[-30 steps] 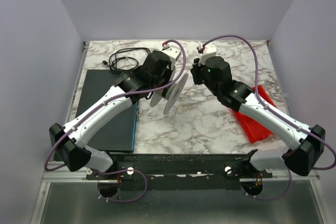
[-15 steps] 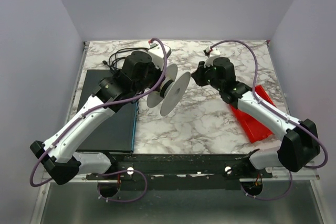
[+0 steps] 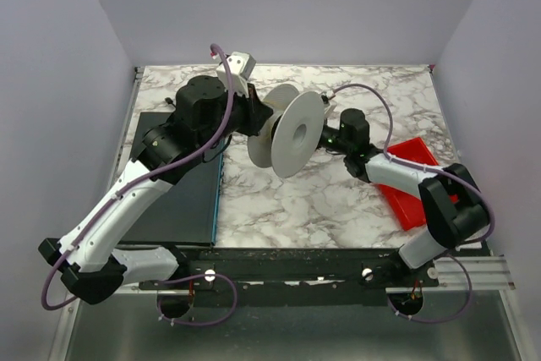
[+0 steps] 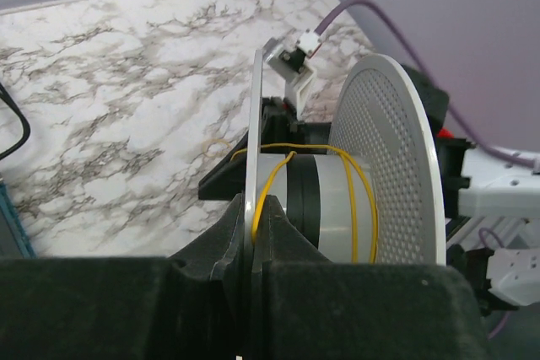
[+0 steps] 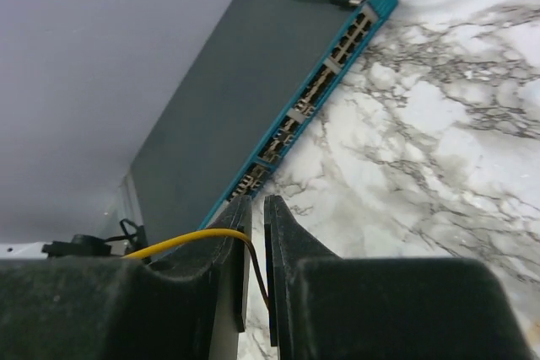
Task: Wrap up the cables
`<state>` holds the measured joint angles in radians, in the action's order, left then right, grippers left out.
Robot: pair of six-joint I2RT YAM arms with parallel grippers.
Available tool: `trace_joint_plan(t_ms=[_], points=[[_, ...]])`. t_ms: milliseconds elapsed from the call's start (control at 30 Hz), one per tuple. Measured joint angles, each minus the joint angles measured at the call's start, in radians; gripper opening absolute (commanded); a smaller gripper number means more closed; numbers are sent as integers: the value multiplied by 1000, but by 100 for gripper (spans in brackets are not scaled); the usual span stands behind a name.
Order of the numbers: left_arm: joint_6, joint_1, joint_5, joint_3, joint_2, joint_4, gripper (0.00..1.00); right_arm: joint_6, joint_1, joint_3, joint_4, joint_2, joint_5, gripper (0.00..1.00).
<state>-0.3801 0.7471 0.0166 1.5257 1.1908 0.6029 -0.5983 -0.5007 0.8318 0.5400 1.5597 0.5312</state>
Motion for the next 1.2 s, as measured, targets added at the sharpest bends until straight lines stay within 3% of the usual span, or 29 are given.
trace_joint_plan(t_ms=[233,567,733,933,1200], points=[[-141,0,95,-3,-14,-93,0,-155,-52,-17,203,60,85,19],[-222,-11,422,72,49,-90,0,-258,-139,-132,340,54,105,18],[-213,-40,513,109,111,-72,0,-269,-156,-182,329,0,106,5],[-156,-69,592,143,187,-44,0,-183,-180,-143,114,-156,67,1],[-33,-68,607,233,340,41,0,86,-256,156,-369,-275,-117,1]])
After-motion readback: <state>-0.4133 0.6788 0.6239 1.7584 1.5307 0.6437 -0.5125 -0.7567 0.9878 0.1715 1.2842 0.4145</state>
